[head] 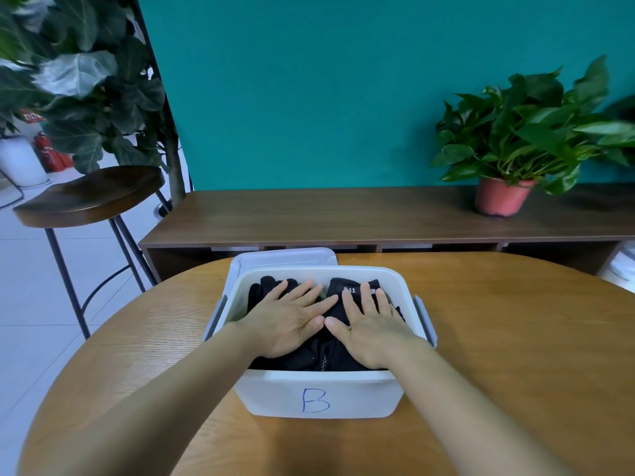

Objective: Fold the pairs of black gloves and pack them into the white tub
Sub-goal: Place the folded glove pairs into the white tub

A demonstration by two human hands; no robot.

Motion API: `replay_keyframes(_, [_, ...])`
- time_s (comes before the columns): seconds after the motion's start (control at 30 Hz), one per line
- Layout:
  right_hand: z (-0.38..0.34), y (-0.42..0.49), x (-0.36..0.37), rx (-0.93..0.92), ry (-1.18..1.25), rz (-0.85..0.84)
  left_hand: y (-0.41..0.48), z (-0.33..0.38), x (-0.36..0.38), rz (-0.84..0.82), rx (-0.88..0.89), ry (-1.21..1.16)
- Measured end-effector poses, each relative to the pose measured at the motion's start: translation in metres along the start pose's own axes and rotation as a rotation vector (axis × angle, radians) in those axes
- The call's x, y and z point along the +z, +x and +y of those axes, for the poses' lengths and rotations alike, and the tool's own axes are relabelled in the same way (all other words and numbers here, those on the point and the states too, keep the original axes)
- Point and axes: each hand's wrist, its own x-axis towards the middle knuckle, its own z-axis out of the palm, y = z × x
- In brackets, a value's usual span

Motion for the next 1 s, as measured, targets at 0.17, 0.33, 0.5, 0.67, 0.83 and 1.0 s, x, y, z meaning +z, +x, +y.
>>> replay_keyframes(0.17, [0.002, -0.015, -0.007, -0.038, -0.054, 0.081, -0.018, 0.0, -0.013, 0.135, -0.024, -0.181])
replay_keyframes(0.33, [0.014, -0.04, -0.006, -0.049, -0.084, 0.222, -0.059, -0.012, -0.015, 0.247, -0.155, -0.264])
replay_keyframes(0.5, [0.032, -0.06, 0.007, -0.021, -0.027, 0.24, -0.09, -0.014, 0.008, 0.336, -0.251, -0.414])
replay_keyframes(0.67, [0.052, -0.067, 0.008, 0.013, 0.014, 0.247, -0.091, 0.012, 0.004, 0.395, -0.281, -0.527])
replay_keyframes(0.83, [0.089, -0.072, 0.005, 0.05, 0.025, 0.283, -0.071, 0.048, -0.001, 0.359, -0.25, -0.621])
replay_keyframes(1.0, [0.138, -0.083, 0.001, 0.114, 0.008, 0.303, -0.042, 0.094, -0.004, 0.35, -0.204, -0.584])
